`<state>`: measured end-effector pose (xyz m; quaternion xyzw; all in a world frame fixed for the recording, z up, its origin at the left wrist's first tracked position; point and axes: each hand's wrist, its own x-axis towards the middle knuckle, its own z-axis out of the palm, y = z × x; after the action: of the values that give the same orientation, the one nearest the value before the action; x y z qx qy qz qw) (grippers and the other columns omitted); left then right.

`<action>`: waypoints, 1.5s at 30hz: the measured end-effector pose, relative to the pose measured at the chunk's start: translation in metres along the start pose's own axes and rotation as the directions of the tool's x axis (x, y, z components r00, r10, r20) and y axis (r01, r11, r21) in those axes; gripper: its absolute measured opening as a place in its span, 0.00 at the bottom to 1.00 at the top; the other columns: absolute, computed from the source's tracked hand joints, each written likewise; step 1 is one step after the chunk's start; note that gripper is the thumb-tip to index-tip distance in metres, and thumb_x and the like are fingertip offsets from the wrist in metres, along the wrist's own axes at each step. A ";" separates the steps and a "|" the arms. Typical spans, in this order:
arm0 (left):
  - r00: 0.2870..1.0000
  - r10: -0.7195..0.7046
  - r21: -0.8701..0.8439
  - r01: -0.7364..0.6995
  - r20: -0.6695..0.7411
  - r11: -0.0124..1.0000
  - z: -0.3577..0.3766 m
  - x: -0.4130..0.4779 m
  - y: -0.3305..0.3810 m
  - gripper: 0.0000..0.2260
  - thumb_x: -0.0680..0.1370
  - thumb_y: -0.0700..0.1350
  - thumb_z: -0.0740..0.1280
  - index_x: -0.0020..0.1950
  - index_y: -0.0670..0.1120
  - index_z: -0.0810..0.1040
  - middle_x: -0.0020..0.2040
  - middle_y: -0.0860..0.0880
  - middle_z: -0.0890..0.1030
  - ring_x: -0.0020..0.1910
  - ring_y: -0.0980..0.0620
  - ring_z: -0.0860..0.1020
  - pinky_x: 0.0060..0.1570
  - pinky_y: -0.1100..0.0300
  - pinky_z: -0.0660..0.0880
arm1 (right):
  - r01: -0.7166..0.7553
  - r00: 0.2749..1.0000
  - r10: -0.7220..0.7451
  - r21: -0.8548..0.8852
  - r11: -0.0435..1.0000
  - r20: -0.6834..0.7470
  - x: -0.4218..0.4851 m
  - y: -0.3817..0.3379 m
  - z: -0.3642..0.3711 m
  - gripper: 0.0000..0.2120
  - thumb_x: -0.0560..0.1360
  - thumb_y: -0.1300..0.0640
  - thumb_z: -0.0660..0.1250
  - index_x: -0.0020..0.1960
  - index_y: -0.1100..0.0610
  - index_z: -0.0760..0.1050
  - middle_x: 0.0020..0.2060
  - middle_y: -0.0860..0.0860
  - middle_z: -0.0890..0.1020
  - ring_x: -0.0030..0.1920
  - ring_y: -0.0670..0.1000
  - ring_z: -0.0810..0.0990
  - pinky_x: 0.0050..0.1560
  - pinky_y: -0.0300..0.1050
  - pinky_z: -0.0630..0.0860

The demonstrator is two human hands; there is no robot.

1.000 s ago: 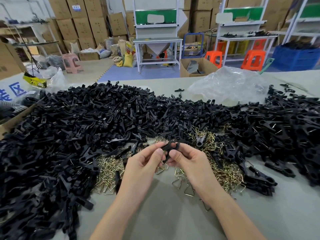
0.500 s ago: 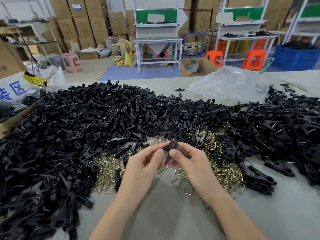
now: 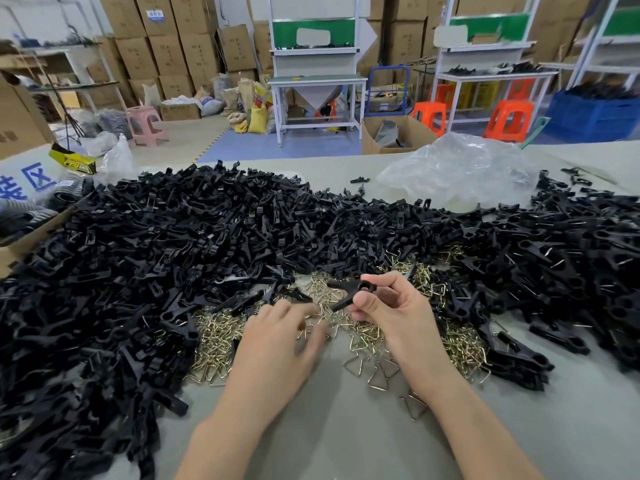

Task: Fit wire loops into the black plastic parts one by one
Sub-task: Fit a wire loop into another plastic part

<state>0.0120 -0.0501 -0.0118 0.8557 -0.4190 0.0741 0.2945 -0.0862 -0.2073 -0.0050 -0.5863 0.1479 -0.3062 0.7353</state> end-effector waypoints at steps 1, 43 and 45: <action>0.998 0.031 0.074 -0.035 0.057 0.997 0.004 -0.001 -0.001 0.15 0.80 0.60 0.62 0.61 0.55 0.79 0.50 0.58 0.75 0.53 0.54 0.73 0.56 0.56 0.69 | 0.004 1.000 -0.004 -0.001 1.000 -0.012 0.000 0.000 -0.001 0.16 0.60 0.44 0.80 0.46 0.45 0.83 0.36 0.50 0.83 0.41 0.52 0.86 0.47 0.40 0.82; 0.943 -0.313 -0.780 0.278 0.112 0.561 0.001 0.009 0.010 0.06 0.82 0.44 0.66 0.47 0.48 0.81 0.32 0.54 0.79 0.32 0.57 0.76 0.36 0.66 0.75 | -0.134 0.982 0.127 0.041 0.990 0.141 -0.003 0.004 0.007 0.13 0.66 0.53 0.79 0.49 0.51 0.81 0.48 0.55 0.87 0.49 0.52 0.87 0.50 0.40 0.82; 0.955 -0.284 -0.757 0.246 0.084 0.605 0.001 0.007 0.013 0.07 0.82 0.43 0.65 0.47 0.52 0.80 0.33 0.53 0.80 0.32 0.56 0.76 0.37 0.66 0.75 | -0.175 0.976 0.153 0.140 0.975 0.153 -0.003 0.006 0.009 0.10 0.66 0.56 0.79 0.46 0.49 0.83 0.48 0.55 0.87 0.49 0.52 0.87 0.50 0.40 0.82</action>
<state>0.0061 -0.0617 -0.0041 0.7033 -0.2730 -0.1335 0.6427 -0.0816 -0.1979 -0.0084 -0.5344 0.1197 -0.2124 0.8093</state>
